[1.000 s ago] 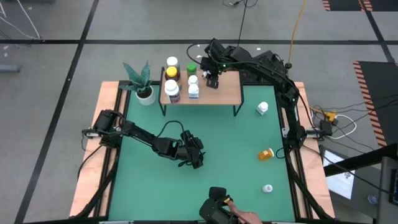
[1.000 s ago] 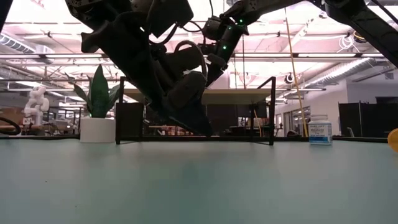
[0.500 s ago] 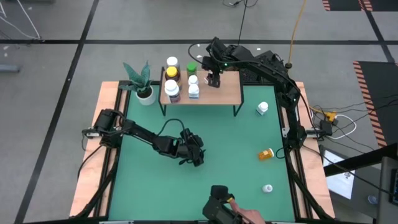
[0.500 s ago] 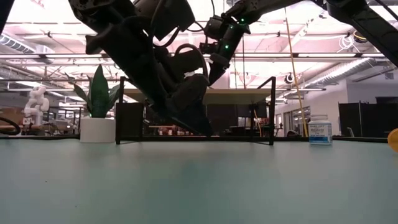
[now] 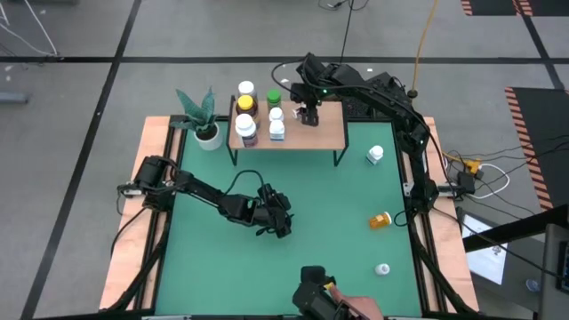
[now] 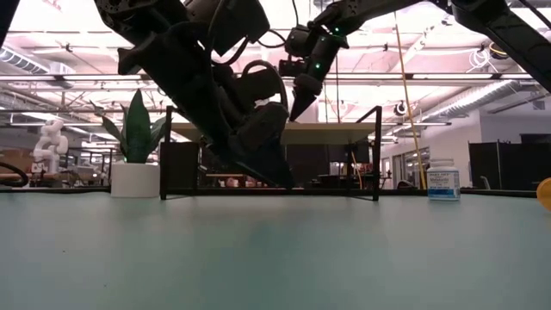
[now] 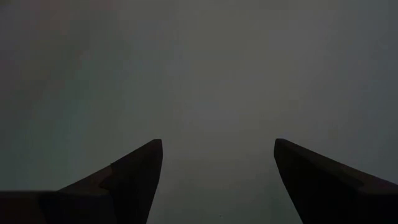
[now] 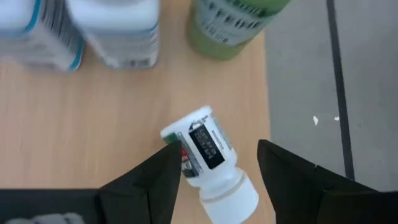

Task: Pick and place medicine bottles onto shelf by color
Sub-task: Put the black white pill bottle on the shelf

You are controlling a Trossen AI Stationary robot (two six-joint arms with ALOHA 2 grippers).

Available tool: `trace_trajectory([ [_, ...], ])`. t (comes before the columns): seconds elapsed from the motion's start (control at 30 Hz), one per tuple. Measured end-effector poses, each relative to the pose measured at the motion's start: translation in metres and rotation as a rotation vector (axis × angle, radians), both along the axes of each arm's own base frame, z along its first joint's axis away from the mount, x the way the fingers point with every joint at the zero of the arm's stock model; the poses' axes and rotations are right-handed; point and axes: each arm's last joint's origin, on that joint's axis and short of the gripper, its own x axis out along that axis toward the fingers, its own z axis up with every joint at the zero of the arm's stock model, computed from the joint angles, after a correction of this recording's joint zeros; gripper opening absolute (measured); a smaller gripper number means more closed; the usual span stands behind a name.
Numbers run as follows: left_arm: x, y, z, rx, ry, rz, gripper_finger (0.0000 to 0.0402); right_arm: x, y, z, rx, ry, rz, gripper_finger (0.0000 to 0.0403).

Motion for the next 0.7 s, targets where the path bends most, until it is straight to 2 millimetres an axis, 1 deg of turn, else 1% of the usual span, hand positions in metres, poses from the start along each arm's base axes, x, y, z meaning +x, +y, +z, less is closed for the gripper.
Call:
trace_trajectory([
  [0.37,0.000,0.000,0.000,0.000,0.000,0.000,0.0312,-0.004,0.004,-0.003,0.029,0.055,0.057,0.0206],
  [0.5,0.000,0.000,0.000,0.000,0.000,0.000,0.0312,-0.006,0.005,-0.008,0.055,0.091,0.075,0.0206],
  [0.7,0.000,0.000,0.000,0.000,0.001,-0.001,0.0312,-0.006,0.005,-0.016,0.079,0.099,0.088,0.0205],
])
